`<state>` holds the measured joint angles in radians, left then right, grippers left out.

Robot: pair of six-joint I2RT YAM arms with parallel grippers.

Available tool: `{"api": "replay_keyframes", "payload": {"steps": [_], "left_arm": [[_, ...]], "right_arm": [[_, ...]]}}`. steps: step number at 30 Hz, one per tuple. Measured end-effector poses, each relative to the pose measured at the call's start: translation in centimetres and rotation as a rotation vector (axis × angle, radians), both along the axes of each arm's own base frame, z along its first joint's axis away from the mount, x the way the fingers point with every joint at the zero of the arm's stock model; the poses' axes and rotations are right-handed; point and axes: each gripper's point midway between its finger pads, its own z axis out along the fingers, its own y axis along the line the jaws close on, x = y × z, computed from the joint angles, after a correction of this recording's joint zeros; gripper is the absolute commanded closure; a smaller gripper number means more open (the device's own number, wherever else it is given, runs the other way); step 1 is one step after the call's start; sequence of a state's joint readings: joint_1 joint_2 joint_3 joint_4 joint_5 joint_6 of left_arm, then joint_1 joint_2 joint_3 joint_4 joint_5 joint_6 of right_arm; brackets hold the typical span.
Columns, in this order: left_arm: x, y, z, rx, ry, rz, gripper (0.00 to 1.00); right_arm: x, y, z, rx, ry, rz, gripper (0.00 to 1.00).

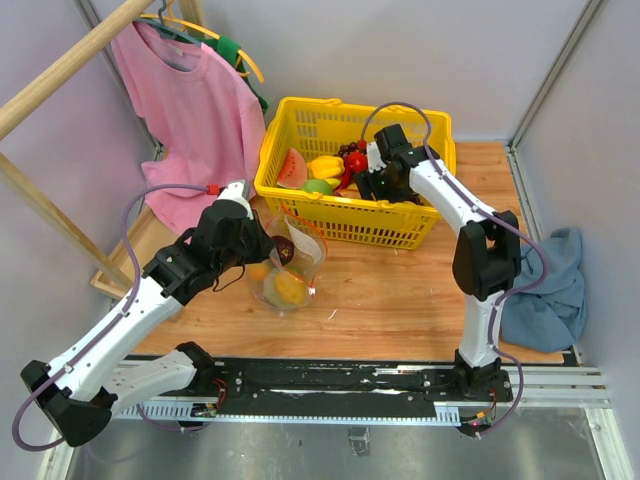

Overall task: Place the food in the zip-top bag and seal the zipper
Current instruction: Pick up the fake fruit from the bin.

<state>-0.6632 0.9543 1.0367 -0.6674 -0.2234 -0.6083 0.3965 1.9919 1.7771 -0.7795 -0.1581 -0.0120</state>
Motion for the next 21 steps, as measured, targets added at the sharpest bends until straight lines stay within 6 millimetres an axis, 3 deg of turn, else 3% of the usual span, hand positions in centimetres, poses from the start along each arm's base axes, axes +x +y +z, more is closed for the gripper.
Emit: {"api": "replay_keyframes", "payload": {"steps": [3,8,17,21], "left_arm": [[0.1,-0.1,-0.1,0.0,0.001,-0.001,1.0],[0.2,-0.3,-0.1,-0.006,0.0,-0.006,1.0],[0.1,-0.6,-0.3,-0.013,0.002,-0.016,1.0],[0.1,-0.7,-0.4,-0.015,0.004,-0.02,0.99]], "right_arm": [[0.1,-0.4,0.2,-0.009,-0.008,-0.004,0.51],[-0.5,-0.7,1.8,0.002,-0.04,-0.007,0.61],[-0.8,-1.4,9.2,0.086,-0.27,-0.057,0.68],[-1.5,-1.8,11.3,0.121,-0.329,-0.076,0.69]]}}
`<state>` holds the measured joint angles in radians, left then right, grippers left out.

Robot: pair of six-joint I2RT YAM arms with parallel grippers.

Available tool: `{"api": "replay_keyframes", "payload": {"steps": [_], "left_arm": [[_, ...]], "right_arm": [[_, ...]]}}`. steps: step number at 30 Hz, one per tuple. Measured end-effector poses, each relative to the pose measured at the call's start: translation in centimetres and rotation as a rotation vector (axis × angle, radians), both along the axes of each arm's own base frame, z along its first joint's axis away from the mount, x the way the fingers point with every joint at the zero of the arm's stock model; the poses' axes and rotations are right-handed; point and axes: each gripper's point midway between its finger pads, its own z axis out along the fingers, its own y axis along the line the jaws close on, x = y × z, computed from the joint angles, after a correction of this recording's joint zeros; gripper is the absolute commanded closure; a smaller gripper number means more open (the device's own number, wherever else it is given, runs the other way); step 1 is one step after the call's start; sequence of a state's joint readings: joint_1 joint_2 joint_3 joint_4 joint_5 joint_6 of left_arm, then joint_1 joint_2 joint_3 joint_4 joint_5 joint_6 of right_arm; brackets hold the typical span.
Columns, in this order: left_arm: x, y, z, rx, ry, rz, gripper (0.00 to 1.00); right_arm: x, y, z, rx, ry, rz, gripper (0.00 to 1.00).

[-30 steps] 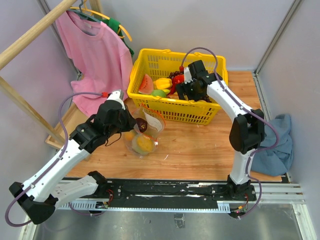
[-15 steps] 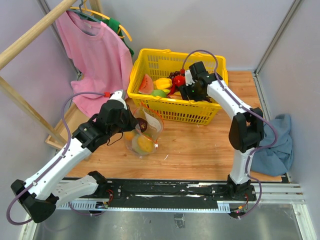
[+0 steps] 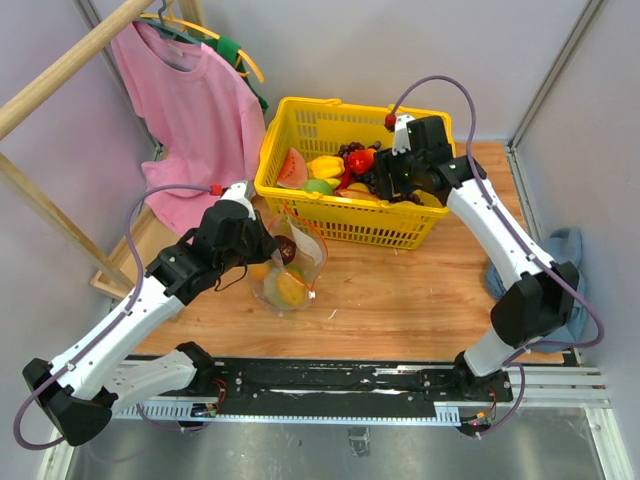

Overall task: Place the food in the zip-top bag and seal the zipper
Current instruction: Pick up the fake fruit from the bin, then place the fake fruit in the zipper food storage bag.

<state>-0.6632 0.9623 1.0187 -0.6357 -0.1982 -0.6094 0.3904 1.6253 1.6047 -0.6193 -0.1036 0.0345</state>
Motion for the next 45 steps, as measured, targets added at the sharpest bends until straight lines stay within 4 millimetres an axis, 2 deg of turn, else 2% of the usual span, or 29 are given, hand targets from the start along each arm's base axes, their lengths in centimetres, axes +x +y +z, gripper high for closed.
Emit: {"api": "replay_keyframes", "payload": {"steps": [7,10,14,18,26,32,40,45], "left_arm": [[0.0,-0.1,0.0,-0.006,0.0,-0.003,1.0],[0.0,-0.2,-0.1,-0.011,0.002,-0.004,1.0],[0.0,-0.3,-0.1,-0.015,0.003,-0.004,1.0],[-0.1,-0.4,-0.1,-0.023,0.007,-0.006,1.0],[-0.2,-0.8,0.1,-0.041,0.008,-0.023,1.0],[-0.4,-1.2,0.2,-0.054,0.012,-0.043,1.0],[-0.6,-1.4,0.4,-0.065,0.012,-0.058,1.0],[-0.6,-1.6,0.5,-0.072,0.011,-0.066,1.0]], "right_arm": [[-1.6,0.0,3.6,0.104,-0.111,-0.023,0.69],[-2.9,0.8,5.5,0.163,-0.162,0.006,0.69],[-5.3,3.9,8.2,0.253,-0.228,0.111,0.69],[-8.2,7.6,9.3,0.325,-0.257,0.257,0.68],[-13.7,13.5,7.4,0.377,-0.254,0.575,0.65],[-16.5,17.1,5.9,0.332,-0.282,0.779,0.58],[-17.1,19.2,1.8,0.248,-0.262,0.897,0.51],[-17.1,20.1,-1.0,0.213,-0.225,0.925,0.32]]}}
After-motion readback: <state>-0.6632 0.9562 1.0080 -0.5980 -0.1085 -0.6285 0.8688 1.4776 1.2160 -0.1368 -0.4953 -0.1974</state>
